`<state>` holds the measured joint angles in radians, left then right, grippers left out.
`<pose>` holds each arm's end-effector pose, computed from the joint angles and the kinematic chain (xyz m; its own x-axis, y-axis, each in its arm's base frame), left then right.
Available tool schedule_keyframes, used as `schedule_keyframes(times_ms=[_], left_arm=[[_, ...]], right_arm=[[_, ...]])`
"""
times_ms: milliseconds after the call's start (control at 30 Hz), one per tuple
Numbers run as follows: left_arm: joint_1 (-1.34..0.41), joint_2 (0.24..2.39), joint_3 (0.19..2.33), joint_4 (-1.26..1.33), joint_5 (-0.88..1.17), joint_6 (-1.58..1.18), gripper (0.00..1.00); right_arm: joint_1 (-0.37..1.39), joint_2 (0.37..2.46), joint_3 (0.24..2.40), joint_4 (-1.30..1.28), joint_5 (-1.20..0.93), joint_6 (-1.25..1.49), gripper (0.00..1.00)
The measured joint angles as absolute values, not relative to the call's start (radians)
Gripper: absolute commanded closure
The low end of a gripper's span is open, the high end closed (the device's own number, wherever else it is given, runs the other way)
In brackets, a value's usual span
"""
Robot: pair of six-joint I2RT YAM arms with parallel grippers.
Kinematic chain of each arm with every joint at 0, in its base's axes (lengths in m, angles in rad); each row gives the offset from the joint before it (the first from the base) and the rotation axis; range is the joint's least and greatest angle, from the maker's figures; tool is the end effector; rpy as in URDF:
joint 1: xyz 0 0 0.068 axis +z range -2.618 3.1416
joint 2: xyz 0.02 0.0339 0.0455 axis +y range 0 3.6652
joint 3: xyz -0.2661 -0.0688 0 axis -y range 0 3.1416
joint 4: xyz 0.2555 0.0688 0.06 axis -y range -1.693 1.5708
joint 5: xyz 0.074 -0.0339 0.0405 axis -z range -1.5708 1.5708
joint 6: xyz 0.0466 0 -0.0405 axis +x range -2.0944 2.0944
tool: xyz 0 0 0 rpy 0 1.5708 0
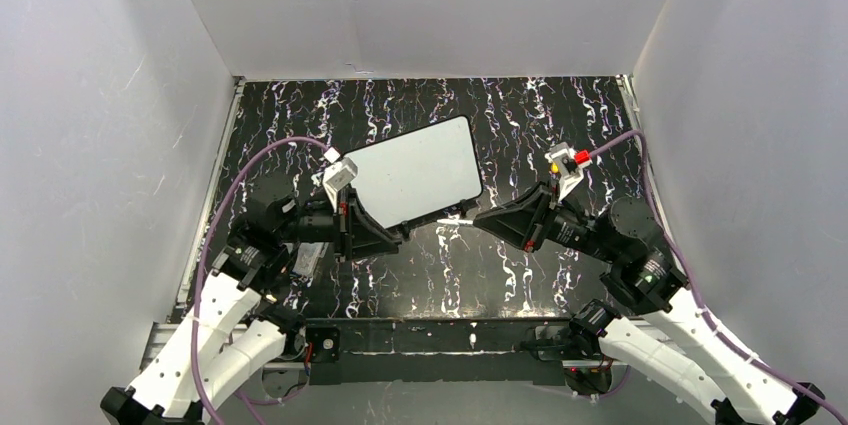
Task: Write a sentence on the whiteboard
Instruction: Place the pen cap at the center of the board.
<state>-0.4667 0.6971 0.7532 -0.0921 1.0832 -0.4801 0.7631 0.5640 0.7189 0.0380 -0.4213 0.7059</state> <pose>0.1275 -0.1103 0.3551 -0.4900 0.0046 -0.8717 0.8715 0.0262 -0.4898 0.0972 0.1193 0.3768 -0.4919 0.3487 -0.7978 -0.7906 0.2048 0.5770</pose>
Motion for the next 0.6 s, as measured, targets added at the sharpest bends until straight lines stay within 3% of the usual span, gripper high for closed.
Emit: schedule_keyframes(times_ms=[233, 400, 600], left_arm=[[-0.488, 0.844, 0.728, -0.245, 0.729, -0.418, 1.00], [-0.634, 0.986, 0.651, -0.281, 0.448, -0.432, 1.00], [-0.727, 1.105, 0.600, -0.213, 0.280, -0.474, 0.96]], right_arm=[[0.763, 0.549, 0.718, -0.061, -0.252, 0.630, 0.99], [0.761, 0.536, 0.675, -0.079, -0.149, 0.598, 0.99], [0.761, 0.536, 0.606, -0.088, -0.086, 0.597, 0.99]])
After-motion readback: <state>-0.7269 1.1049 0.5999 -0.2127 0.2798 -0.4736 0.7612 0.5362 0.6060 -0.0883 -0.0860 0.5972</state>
